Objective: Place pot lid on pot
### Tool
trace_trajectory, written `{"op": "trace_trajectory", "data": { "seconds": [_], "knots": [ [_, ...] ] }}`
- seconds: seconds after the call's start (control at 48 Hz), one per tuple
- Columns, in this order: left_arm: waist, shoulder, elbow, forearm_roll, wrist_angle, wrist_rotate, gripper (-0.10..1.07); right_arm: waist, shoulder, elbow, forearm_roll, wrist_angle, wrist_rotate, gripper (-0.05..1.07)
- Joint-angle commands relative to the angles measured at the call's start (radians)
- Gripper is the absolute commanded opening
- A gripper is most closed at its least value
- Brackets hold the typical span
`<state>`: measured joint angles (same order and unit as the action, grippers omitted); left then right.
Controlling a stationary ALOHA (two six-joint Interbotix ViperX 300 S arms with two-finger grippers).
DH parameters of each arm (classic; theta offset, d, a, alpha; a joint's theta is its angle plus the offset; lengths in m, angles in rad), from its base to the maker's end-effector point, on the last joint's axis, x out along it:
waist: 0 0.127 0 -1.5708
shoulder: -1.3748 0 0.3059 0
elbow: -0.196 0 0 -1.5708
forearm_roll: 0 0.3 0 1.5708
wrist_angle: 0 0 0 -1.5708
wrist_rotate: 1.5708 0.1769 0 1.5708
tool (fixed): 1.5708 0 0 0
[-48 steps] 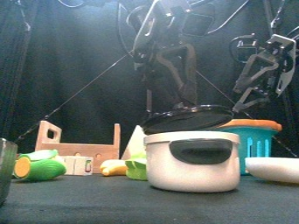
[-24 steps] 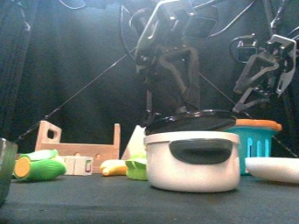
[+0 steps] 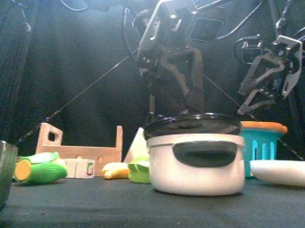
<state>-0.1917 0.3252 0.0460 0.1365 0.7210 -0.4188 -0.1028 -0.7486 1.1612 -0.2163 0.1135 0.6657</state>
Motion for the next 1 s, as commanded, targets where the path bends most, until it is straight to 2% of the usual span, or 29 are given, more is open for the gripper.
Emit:
{"op": "trace_trajectory", "data": {
  "seconds": [0.0, 0.979],
  "knots": [
    [0.011, -0.017, -0.034, 0.000, -0.003, 0.003, 0.58, 0.000, 0.002, -0.009, 0.002, -0.003, 0.000, 0.98],
    [0.014, 0.002, -0.046, 0.005, 0.025, 0.006, 0.58, 0.000, 0.002, -0.006, 0.002, -0.003, 0.000, 0.98]
  ]
}}
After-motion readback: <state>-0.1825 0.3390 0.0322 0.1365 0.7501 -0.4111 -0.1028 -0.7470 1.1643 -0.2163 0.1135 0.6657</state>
